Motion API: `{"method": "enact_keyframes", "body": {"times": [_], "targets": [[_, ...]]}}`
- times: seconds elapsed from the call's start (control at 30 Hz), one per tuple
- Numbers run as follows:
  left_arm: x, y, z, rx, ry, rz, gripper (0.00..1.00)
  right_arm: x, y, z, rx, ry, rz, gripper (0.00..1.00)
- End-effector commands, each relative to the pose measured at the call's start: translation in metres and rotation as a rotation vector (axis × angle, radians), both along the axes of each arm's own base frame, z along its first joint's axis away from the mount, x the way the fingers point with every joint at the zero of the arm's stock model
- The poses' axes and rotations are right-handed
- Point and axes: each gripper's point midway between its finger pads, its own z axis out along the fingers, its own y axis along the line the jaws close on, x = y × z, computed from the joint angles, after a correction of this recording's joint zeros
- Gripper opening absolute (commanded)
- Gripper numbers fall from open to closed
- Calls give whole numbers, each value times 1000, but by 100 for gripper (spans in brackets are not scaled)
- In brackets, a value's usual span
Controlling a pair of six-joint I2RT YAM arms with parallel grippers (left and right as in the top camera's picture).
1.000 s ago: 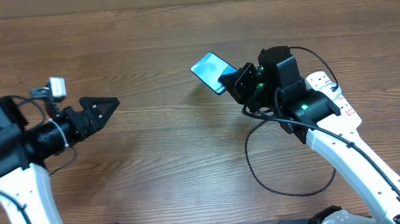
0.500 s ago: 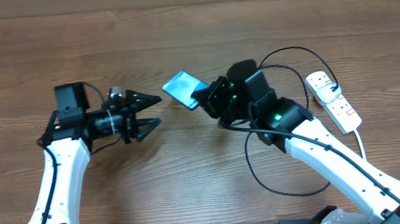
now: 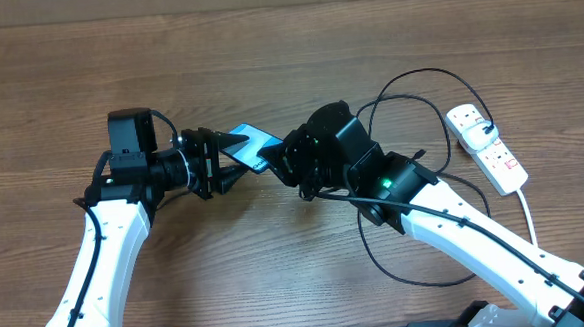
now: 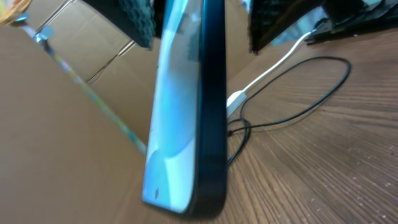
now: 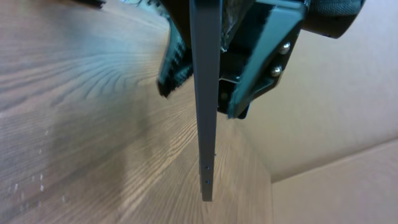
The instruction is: Plug charger to phone and switch on socket
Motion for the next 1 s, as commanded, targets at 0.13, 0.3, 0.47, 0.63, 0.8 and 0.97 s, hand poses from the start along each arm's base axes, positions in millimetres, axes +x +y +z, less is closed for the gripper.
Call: {"method": "enact_keyframes", "body": {"times": [0.13, 0.3, 0.47, 0.63, 0.8, 0.97], "targets": [[14, 2, 5, -38, 37, 90, 43, -1, 5, 12, 115, 143, -108, 4], [17, -5, 10, -59, 36, 96, 41, -1, 6, 14, 161, 213, -161, 4], [18, -17, 12, -42, 8, 78, 33, 3, 16, 20, 195, 183, -144, 4], [17, -19, 12, -47, 8, 67, 17, 2, 17, 19, 192, 179, -142, 4], [17, -19, 12, -45, 5, 65, 7, 1, 16, 18, 187, 184, -143, 4], [20, -16, 9, 3, -48, 57, 4, 1, 16, 18, 176, 167, -130, 4]]}}
